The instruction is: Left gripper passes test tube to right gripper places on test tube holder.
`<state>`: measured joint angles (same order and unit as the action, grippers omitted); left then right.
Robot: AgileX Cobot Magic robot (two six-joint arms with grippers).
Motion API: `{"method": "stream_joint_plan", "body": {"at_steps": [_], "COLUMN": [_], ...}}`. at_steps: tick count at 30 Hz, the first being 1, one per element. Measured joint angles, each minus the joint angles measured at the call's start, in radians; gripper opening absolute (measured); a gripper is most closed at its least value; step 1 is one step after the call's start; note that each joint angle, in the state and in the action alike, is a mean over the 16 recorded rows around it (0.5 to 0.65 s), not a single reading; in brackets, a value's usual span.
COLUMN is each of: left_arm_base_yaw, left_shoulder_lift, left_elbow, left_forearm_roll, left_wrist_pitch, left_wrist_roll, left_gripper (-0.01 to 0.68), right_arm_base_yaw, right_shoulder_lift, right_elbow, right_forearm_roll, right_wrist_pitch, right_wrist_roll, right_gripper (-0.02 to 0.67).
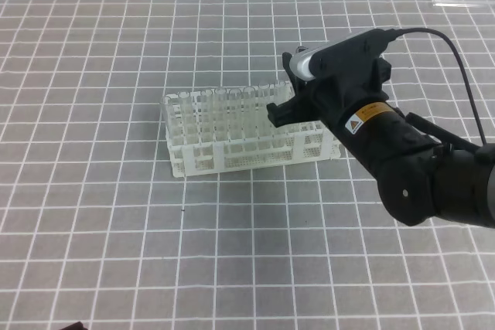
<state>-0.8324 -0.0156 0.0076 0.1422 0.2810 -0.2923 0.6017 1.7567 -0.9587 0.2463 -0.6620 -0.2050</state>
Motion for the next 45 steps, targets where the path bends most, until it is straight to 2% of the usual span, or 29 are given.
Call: {"method": "stream_joint_plan", "body": {"at_steps": [12, 26, 31, 35, 45], "left_arm_base_yaw": [0.0, 0.0, 0.0, 0.0, 0.0], "left_shoulder_lift": [0.003, 0.008, 0.008, 0.007, 0.005], "left_elbow": [-0.001, -0.005, -0.004, -0.004, -0.004], "left_forearm_roll": [0.0, -0.001, -0.001, -0.001, -0.001], "left_wrist_pitch": [0.001, 0.005, 0.003, 0.002, 0.002], "left_wrist_roll": [0.0, -0.001, 0.0, 0.0, 0.0], "left_gripper": [-0.001, -0.001, -0.001, -0.002, -0.002], "right_arm_base_yaw": [0.0, 0.0, 0.0, 0.0, 0.0], "right_shoulder_lift": [0.0, -0.022, -0.072, -0.149, -0.503], "right_elbow": [0.0, 0.0, 0.001, 0.005, 0.087], "right_forearm_roll": [0.0, 0.038, 0.056, 0.064, 0.079], "right_wrist_pitch": [0.015, 0.043, 0.104, 0.198, 0.482], "right_wrist_roll": [0.014, 0.012, 0.004, -0.007, -0.039], "right_gripper": [0.129, 0.301, 0.329, 0.294, 0.087]}}
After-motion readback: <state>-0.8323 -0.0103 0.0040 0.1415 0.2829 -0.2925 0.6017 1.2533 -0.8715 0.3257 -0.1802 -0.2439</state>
